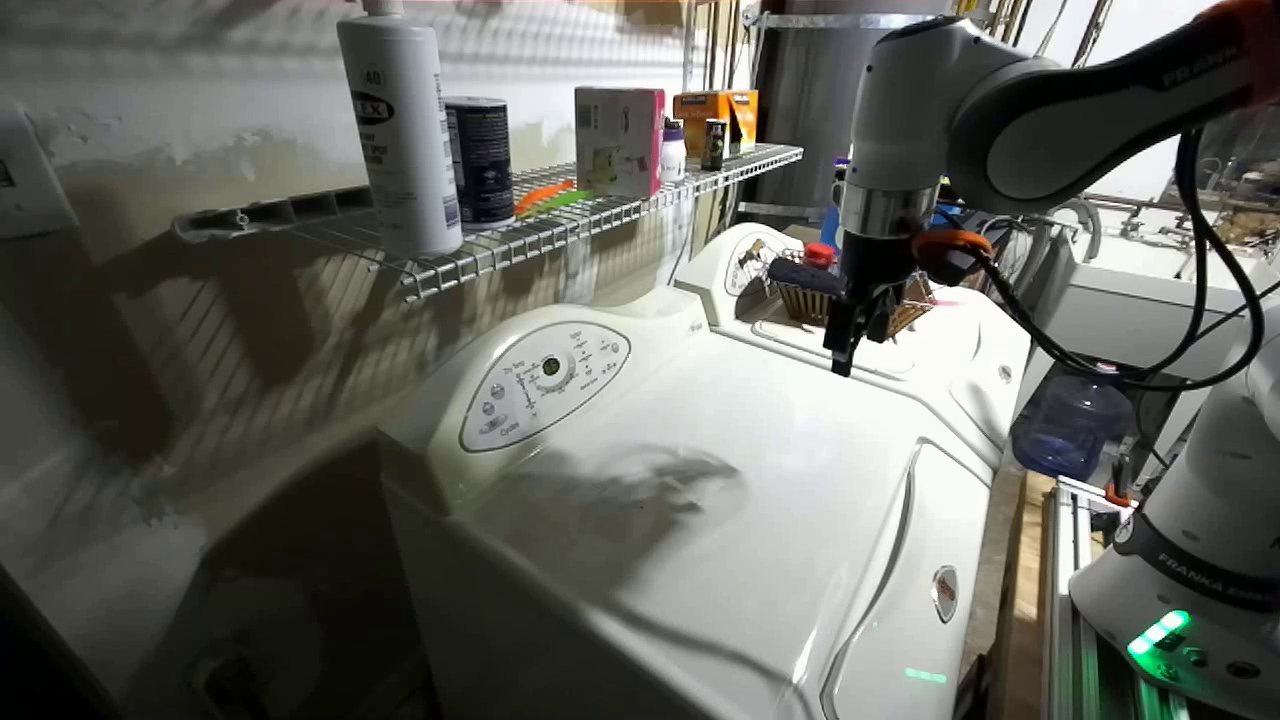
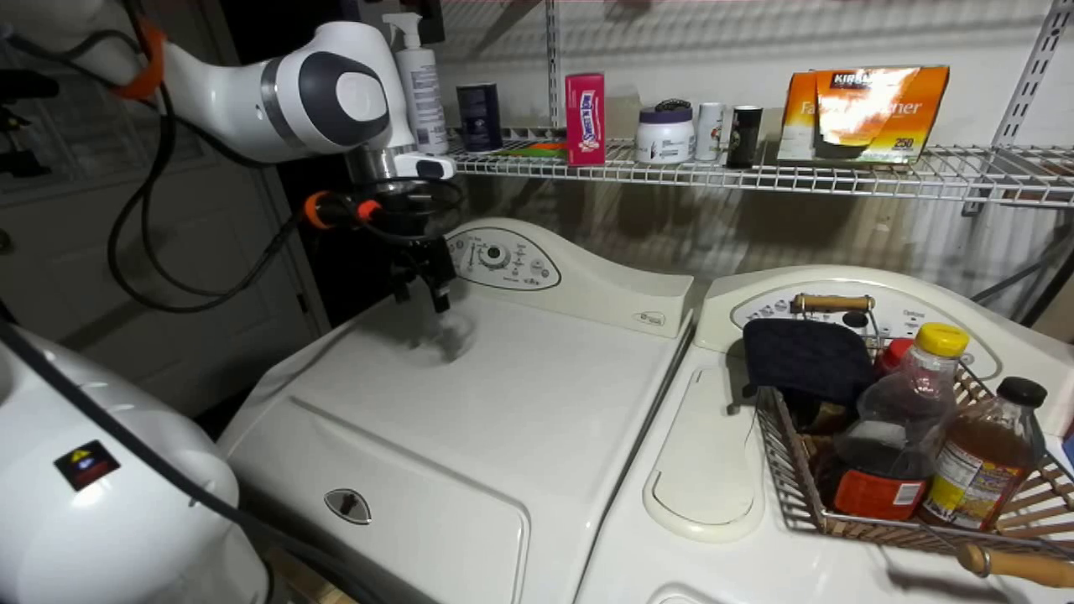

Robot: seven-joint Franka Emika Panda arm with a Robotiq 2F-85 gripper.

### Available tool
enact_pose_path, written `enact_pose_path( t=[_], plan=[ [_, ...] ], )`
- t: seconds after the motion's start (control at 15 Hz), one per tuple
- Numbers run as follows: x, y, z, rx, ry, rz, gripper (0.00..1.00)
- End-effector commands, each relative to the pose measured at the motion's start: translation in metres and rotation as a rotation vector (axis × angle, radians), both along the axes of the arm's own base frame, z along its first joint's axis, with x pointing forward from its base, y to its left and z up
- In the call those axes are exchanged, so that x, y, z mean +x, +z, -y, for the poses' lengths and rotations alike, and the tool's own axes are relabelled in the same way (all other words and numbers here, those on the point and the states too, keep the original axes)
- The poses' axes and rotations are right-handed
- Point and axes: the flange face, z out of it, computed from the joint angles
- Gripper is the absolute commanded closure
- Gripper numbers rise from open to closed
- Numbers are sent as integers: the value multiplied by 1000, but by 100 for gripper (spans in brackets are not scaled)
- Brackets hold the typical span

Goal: Press a button on the washing machine

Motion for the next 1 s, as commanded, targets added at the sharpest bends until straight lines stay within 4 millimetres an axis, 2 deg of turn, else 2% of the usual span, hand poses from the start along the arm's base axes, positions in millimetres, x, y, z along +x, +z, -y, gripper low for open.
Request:
enact_pose_path(
  t=[0.0, 0.2, 0.33, 0.53, 0.93],
  plan=[
    [0, 0, 0, 0, 0, -1, 0],
    [11, -1, -9, 15, 68, 13, 0],
    [25, 1, -28, 66, 167, 73, 0],
    [56, 0, -51, 166, 253, 189, 0],
    [107, -23, -90, 423, 354, 291, 0]
  ],
)
